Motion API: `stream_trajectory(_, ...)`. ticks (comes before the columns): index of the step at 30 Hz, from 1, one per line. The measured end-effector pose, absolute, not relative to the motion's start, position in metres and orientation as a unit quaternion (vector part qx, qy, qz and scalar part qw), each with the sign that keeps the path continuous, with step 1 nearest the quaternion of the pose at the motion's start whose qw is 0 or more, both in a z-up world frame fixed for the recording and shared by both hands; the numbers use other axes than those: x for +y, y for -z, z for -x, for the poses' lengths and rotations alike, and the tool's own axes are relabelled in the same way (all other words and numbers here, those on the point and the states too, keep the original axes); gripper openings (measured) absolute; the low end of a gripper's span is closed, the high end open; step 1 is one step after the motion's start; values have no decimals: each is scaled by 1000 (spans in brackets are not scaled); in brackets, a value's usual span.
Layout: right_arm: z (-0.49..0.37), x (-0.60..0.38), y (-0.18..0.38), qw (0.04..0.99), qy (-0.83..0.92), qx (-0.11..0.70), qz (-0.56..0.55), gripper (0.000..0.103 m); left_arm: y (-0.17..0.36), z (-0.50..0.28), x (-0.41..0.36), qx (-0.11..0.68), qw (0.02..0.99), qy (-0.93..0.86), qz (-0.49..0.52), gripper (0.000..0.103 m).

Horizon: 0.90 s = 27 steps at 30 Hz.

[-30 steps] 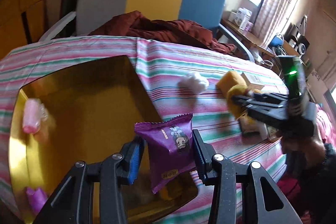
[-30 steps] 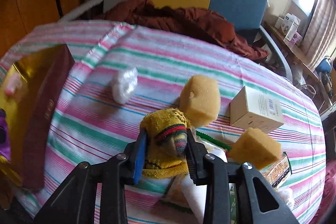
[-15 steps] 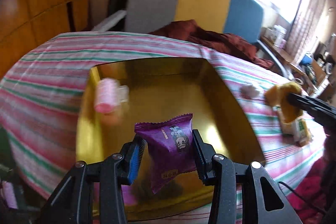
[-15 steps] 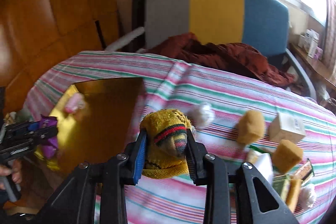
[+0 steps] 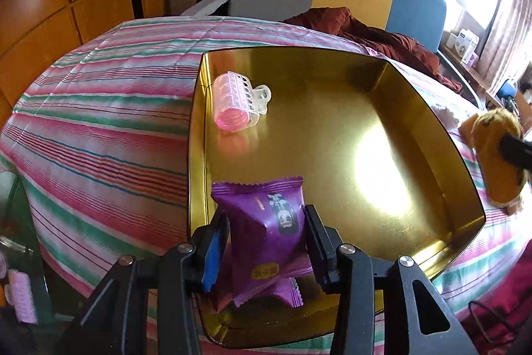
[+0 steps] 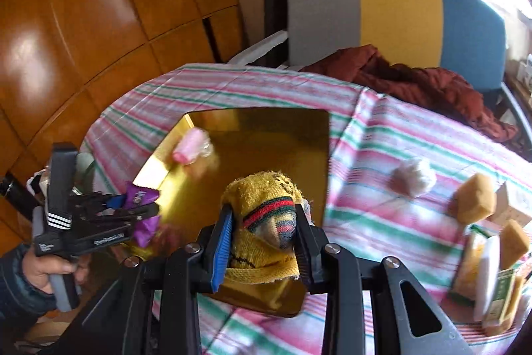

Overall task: Organize objects
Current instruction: 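Carry both items into the gold tray and open both tools to release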

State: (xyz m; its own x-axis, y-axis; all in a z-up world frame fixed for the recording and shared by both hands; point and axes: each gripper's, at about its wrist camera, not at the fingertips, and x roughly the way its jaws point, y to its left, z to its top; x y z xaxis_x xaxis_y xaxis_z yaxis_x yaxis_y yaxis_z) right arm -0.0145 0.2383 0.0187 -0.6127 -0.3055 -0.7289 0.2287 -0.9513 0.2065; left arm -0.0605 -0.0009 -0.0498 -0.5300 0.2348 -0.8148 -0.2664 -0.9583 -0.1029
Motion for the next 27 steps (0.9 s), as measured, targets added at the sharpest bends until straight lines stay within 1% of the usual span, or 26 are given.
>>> stream_trajectory(4,20,222,-2,164,884,-72,-431,33,46,65,-1,9,142,-879,455,46)
stream_trajectory(11,22,200,19,184,867,-86,-454,33,30,76,2,-3,159,-889,429,45)
stream_trajectory(14,25,194,26,200,857,-105,-463,33,26,85,1,-10,142,-898,416,45)
stream_trajectory(15,26,192,29,207,853,-111,-467,33,26,88,0,-14,136,-901,413,47)
stream_trajectory(16,28,187,34,221,844,-121,-473,36,25,92,-2,-18,126,-904,409,63)
stream_trajectory(17,29,184,38,232,838,-131,-477,36,24,95,-5,-23,120,-905,407,82)
stream_trajectory(18,31,180,43,244,831,-138,-481,38,22,97,-9,-34,111,-907,404,88)
stream_trajectory(19,31,175,47,252,826,-137,-485,40,19,98,-16,-53,103,-910,398,90)
stream_trajectory(20,30,171,51,255,823,-134,-489,42,16,98,-20,-63,99,-911,396,90)
stream_trajectory(22,30,166,58,261,815,-133,-499,49,12,97,-30,-75,87,-912,393,90)
stream_trajectory(26,25,163,63,271,811,-129,-503,51,7,84,-46,-87,74,-915,387,90)
stream_trajectory(27,24,163,62,271,811,-126,-503,56,7,81,-49,-88,70,-915,387,91)
